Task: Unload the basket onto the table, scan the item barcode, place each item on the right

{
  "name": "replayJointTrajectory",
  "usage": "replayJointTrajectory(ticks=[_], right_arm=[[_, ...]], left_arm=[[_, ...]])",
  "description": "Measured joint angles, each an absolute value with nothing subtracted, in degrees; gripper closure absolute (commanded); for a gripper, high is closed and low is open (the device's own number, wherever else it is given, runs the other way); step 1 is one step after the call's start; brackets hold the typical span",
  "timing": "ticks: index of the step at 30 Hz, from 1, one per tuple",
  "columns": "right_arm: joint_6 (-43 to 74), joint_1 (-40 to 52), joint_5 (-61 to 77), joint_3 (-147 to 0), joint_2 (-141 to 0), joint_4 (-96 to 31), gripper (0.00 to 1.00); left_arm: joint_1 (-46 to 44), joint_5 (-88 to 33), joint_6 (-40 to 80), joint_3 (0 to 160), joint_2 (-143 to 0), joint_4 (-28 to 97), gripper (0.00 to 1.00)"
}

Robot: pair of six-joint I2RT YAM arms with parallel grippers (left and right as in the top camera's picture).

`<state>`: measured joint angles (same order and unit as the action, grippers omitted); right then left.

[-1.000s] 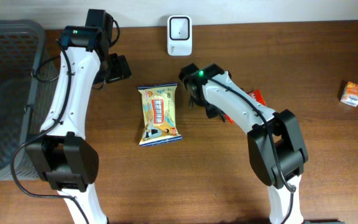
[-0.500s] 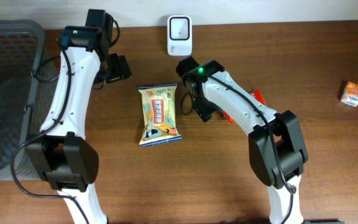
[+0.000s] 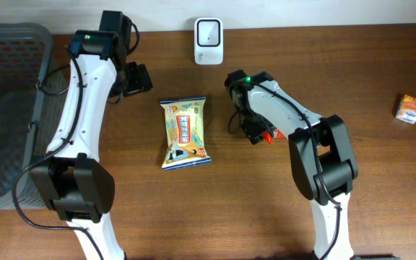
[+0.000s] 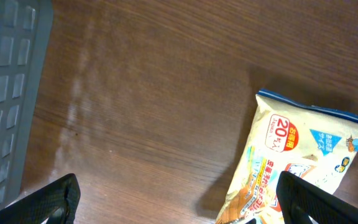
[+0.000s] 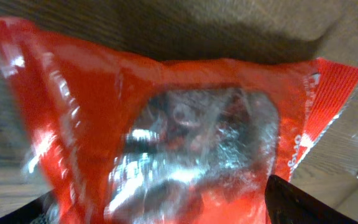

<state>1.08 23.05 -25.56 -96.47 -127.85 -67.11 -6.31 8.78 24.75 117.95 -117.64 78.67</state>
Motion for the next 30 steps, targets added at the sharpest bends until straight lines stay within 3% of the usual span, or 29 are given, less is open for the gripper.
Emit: replayJointTrajectory(ticks=[4, 6, 8, 15, 23, 30], right_arm=[[0.8, 23.1, -26.4, -94.3, -127.4, -63.4, 0.36], [1.4, 23.1, -26.9, -94.2, -127.4, -61.8, 0.51], [3.0, 23.1, -27.0, -94.0, -127.4, -61.0, 0.60], [13.0, 23.1, -25.8, -99.4, -127.8, -66.3, 0.96], [11.6, 21.3, -5.8, -119.3, -128.3, -74.6, 0.96], [5.8, 11.5, 28.9, -122.4, -128.3, -70.2, 0.96]], left_arm=[[-6.3, 8.8, 24.8, 118.0, -117.6, 78.7, 0.01], [-6.3, 8.8, 24.8, 118.0, -117.6, 78.7, 0.01], [-6.3, 8.8, 24.8, 118.0, -117.6, 78.7, 0.01], [-6.3, 8.8, 24.7, 118.0, -117.6, 78.7, 0.01], [-6.3, 8.8, 24.8, 118.0, -117.6, 78.6, 0.01], [-6.3, 8.8, 24.7, 118.0, -117.6, 78.7, 0.01]])
